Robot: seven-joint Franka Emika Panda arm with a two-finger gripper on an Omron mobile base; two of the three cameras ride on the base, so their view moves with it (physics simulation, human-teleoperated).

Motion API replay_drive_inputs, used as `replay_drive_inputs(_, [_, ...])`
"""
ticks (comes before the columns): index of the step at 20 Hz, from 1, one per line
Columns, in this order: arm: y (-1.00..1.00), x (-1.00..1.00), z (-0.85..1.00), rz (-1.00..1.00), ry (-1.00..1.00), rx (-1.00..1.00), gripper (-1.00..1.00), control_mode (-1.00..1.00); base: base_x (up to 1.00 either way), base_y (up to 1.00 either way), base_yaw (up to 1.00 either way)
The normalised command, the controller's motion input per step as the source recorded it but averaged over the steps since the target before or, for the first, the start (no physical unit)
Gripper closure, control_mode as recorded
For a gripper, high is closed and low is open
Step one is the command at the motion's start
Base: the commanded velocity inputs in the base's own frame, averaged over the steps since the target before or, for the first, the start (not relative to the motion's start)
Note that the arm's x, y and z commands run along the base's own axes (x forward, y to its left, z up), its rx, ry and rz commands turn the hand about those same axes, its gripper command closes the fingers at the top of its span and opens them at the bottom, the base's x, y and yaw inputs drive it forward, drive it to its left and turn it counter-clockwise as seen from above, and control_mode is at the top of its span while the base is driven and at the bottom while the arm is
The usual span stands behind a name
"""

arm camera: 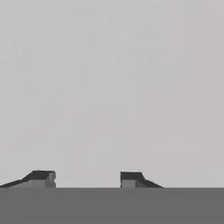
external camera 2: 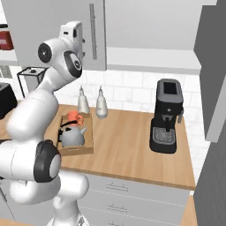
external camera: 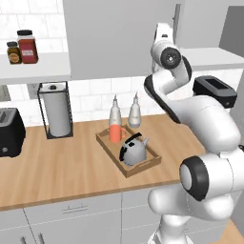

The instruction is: Pick the kettle from the counter and place it on the tray. Then pick the mug from the cabinet and place it on the tray. Then close the cabinet doors.

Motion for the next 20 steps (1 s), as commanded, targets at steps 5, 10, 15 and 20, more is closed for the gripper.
replay_drive_inputs(5, [-0.01, 0.88, -0.32, 0.11, 0.01, 0.01, -1.00, -1.00, 0.00, 0.00, 0.00])
replay_drive_inputs(10, [0.04, -0.42, -0.52, 0.02, 0.01, 0.00, -1.00, -1.00, 0.00, 0.00, 0.00])
replay_drive_inputs(15, [0.03, -1.00, -0.22, 0.00, 0.00, 0.01, -1.00, -1.00, 0.00, 0.00, 0.00])
replay_drive_inputs(20, [0.15, -0.90, -0.03, -0.09, 0.06, 0.02, -1.00, -1.00, 0.00, 0.00, 0.00])
